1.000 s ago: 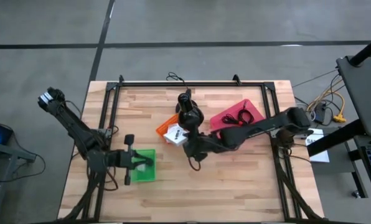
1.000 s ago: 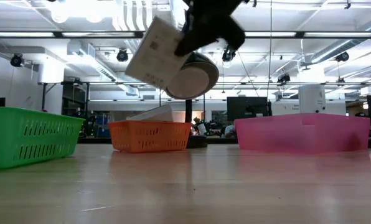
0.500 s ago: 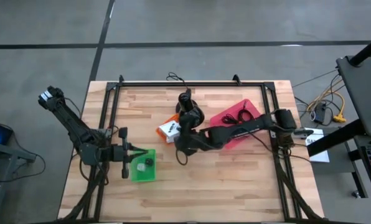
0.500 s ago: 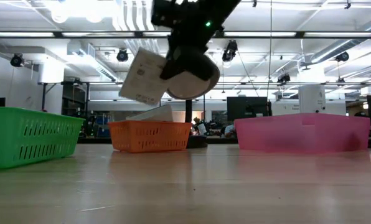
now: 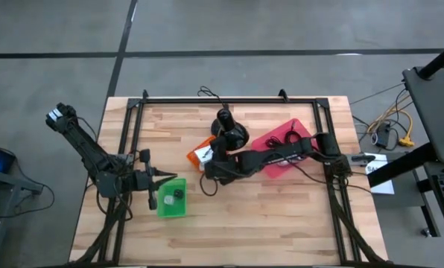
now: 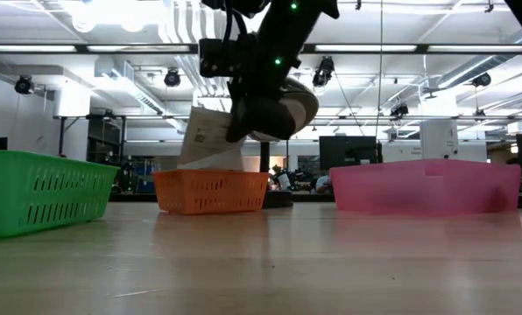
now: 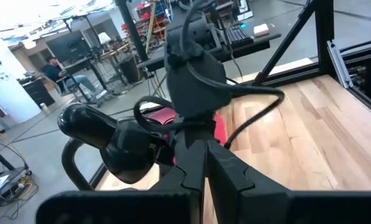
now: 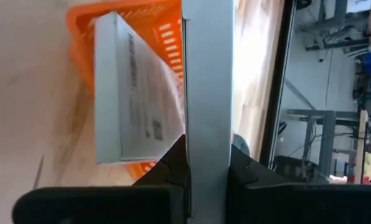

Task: Pick and place items into bin
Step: Put the white card reader box into the orange bin

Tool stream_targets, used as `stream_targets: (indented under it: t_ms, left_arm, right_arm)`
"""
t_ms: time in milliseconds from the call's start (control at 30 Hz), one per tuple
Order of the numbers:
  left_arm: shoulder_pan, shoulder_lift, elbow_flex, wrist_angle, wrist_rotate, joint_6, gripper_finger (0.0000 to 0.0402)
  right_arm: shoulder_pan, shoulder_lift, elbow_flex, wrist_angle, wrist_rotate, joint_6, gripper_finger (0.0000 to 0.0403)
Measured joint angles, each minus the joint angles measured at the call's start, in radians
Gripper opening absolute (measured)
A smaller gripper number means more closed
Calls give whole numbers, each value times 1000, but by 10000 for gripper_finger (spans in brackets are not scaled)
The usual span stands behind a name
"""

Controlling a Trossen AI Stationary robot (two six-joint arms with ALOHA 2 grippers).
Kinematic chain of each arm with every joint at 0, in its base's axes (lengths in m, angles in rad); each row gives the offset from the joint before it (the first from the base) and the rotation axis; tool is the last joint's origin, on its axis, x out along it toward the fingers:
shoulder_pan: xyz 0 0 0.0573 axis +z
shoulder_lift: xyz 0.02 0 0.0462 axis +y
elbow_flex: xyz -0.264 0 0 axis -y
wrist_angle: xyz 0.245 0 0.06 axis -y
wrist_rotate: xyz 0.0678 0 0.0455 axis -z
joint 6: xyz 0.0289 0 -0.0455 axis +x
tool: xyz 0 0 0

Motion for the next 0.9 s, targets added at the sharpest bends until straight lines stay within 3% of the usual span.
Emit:
stream_targets:
  t_ms: [333, 700, 900]
  left_arm:
    - [0, 10, 0, 0, 2, -2, 1]
    - [0, 8, 0, 0, 2, -2, 1]
    - [0, 8, 0, -1, 2, -2, 1]
  right_arm:
    - [-14, 2, 4, -1, -6, -3, 40]
    - [-16, 2, 7, -6, -5, -9, 118]
    - [-12, 1, 7, 5, 2, -20, 137]
